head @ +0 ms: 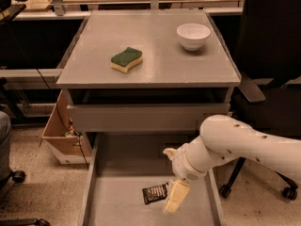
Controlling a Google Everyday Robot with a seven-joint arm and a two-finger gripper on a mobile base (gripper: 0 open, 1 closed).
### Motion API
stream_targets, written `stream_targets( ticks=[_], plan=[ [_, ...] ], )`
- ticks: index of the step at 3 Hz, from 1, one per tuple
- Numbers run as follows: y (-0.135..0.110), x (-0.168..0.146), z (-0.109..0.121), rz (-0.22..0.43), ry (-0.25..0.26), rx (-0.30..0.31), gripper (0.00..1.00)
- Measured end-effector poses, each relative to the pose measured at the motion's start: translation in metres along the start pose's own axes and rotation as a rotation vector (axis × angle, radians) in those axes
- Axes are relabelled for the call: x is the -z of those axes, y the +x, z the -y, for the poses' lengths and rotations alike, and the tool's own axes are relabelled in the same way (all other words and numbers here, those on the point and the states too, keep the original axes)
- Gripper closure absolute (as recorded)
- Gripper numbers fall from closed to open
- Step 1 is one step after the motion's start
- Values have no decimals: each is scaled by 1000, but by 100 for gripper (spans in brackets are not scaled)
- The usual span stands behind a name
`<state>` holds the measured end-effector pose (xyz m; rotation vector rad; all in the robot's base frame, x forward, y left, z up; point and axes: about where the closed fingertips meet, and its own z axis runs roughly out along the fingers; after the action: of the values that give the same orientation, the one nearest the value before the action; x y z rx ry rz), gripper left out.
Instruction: Pick rxbar chocolate from middle drawer and place on counter
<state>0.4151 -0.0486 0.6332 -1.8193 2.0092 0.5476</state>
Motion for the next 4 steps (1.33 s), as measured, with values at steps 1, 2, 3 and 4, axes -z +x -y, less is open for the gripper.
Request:
stream_targets(
  ticks=[1,2,3,4],
  plan=[
    [0,0,0,0,0,0,0],
    [-3,-9,-2,13,-7,-2,0],
    [-11,-25,1,29,-25,5,0],
    [-19,-39,3,46,-40,13,0]
  ],
)
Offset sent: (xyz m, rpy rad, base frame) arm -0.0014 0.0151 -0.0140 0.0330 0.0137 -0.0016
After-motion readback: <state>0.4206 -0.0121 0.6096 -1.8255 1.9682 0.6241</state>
